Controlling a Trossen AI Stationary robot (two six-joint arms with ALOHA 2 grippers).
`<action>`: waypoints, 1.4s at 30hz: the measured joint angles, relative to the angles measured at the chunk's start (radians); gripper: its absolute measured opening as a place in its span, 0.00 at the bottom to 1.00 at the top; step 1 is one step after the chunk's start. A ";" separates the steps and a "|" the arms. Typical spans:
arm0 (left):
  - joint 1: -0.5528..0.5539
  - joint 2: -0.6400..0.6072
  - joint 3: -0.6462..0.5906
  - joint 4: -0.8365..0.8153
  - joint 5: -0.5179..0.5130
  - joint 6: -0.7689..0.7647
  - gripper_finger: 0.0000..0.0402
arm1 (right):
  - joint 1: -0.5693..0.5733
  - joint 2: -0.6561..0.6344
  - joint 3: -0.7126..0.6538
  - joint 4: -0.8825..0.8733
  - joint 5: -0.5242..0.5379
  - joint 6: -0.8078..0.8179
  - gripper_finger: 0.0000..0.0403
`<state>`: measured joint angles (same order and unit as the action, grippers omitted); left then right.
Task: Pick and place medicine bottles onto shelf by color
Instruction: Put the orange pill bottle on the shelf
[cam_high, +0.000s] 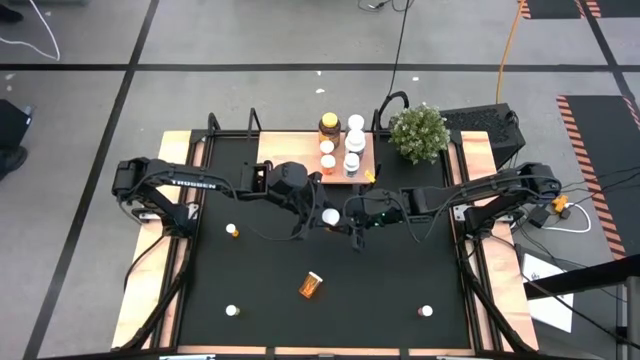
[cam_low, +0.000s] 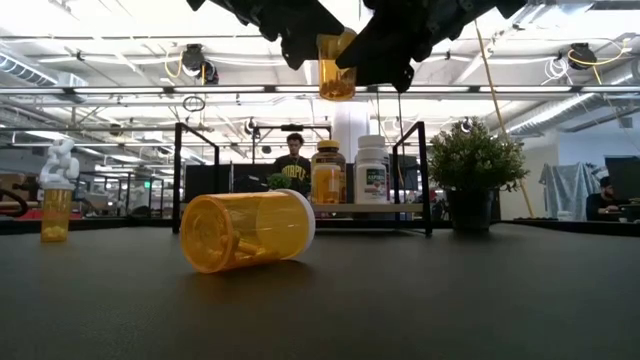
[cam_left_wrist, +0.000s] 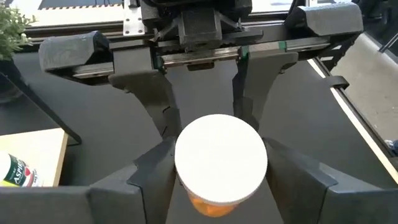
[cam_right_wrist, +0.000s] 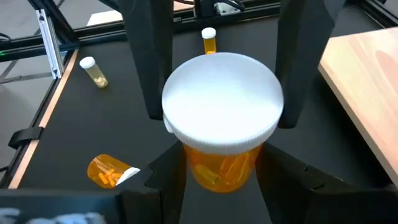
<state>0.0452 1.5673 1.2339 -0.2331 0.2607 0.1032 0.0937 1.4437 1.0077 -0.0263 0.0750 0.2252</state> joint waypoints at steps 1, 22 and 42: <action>0.000 0.000 0.000 -0.001 0.000 0.001 0.57 | 0.000 0.000 0.000 -0.001 0.004 0.010 0.41; 0.190 -0.131 0.000 -0.064 -0.127 0.037 0.59 | 0.000 -0.067 0.001 -0.107 0.244 0.195 0.65; 0.648 0.138 -0.001 0.118 -0.054 0.281 0.60 | 0.006 -0.087 -0.001 -0.091 0.238 0.253 0.54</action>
<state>0.6929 1.7052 1.2327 -0.1149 0.2070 0.3844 0.1001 1.3568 1.0069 -0.1175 0.3134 0.4779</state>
